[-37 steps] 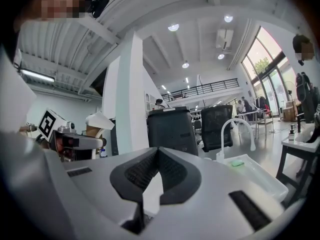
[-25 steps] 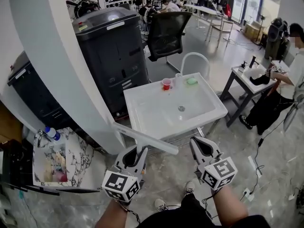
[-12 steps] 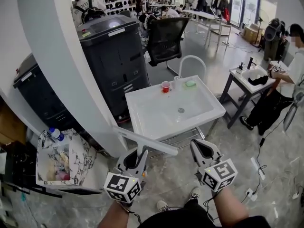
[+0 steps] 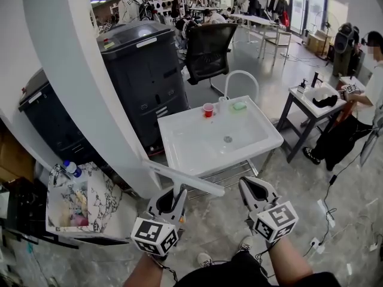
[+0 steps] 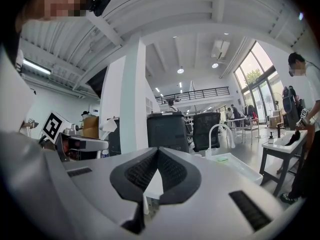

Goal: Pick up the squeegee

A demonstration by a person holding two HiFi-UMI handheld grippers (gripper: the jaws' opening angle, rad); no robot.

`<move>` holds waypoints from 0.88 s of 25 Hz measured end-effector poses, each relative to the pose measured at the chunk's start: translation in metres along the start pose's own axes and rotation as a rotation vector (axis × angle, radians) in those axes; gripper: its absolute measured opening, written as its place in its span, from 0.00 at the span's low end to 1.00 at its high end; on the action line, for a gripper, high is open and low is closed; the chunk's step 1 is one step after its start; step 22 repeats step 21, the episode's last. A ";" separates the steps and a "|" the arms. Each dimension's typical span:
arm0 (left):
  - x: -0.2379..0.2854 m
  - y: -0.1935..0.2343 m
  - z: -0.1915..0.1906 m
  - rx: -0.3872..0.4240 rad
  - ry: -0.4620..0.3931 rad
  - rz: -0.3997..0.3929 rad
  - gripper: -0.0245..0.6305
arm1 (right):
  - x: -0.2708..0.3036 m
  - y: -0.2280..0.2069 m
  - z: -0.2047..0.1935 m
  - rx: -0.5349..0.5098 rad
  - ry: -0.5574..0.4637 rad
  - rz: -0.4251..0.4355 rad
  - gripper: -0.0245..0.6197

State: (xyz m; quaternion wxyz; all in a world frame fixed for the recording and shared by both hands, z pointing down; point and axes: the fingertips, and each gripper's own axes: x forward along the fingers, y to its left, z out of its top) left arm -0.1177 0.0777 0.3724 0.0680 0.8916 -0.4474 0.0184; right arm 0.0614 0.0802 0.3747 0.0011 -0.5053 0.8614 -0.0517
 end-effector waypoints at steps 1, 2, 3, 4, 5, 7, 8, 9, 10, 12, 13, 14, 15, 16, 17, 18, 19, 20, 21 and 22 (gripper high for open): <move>0.000 0.000 0.000 0.001 -0.001 0.001 0.16 | 0.001 0.000 0.000 0.000 0.000 0.002 0.06; 0.000 0.001 0.000 0.001 -0.002 0.002 0.16 | 0.001 0.000 -0.001 0.000 0.000 0.003 0.06; 0.001 0.001 0.000 0.001 -0.002 0.003 0.16 | 0.002 0.000 -0.001 0.000 0.001 0.005 0.06; 0.001 0.002 0.001 0.000 -0.002 0.003 0.16 | 0.003 0.000 -0.001 0.000 0.001 0.006 0.06; 0.002 0.002 0.001 0.000 -0.001 0.003 0.16 | 0.004 -0.001 0.000 0.000 0.000 0.006 0.06; 0.004 0.003 0.001 0.002 0.001 0.002 0.16 | 0.005 -0.002 0.000 0.000 -0.002 0.007 0.06; 0.004 0.003 0.000 0.003 0.002 0.002 0.16 | 0.006 -0.002 0.000 0.000 -0.002 0.007 0.06; 0.004 0.004 0.000 0.004 0.004 0.002 0.16 | 0.007 -0.002 0.000 0.001 -0.002 0.007 0.06; 0.004 0.004 0.000 0.004 0.005 0.002 0.16 | 0.007 -0.002 0.000 0.001 -0.001 0.007 0.06; 0.005 0.005 0.000 0.003 0.007 0.002 0.16 | 0.008 -0.002 -0.001 0.003 0.001 0.009 0.06; 0.006 0.005 0.000 0.003 0.008 0.002 0.16 | 0.009 -0.002 -0.001 0.003 0.001 0.010 0.06; 0.006 0.006 0.001 0.003 0.009 0.002 0.16 | 0.011 -0.002 0.000 0.002 0.002 0.011 0.06; 0.007 0.007 0.000 0.002 0.009 0.003 0.16 | 0.012 -0.002 0.000 0.002 0.003 0.012 0.06; 0.007 0.008 0.000 0.001 0.011 0.004 0.16 | 0.013 -0.002 -0.001 0.001 0.004 0.013 0.06; 0.006 0.009 -0.001 0.000 0.012 0.004 0.16 | 0.014 -0.001 -0.001 0.001 0.005 0.015 0.06; 0.006 0.010 -0.002 0.000 0.012 0.005 0.16 | 0.015 -0.001 -0.001 0.001 0.006 0.016 0.06; 0.006 0.011 -0.002 -0.001 0.013 0.006 0.16 | 0.017 -0.001 -0.002 0.000 0.006 0.017 0.06; 0.006 0.012 -0.002 -0.001 0.013 0.007 0.16 | 0.018 0.000 -0.002 0.000 0.007 0.018 0.06; 0.006 0.013 -0.002 -0.001 0.013 0.007 0.16 | 0.018 0.000 -0.002 -0.001 0.007 0.018 0.06; 0.006 0.013 -0.002 -0.001 0.013 0.007 0.16 | 0.018 0.000 -0.002 -0.001 0.007 0.018 0.06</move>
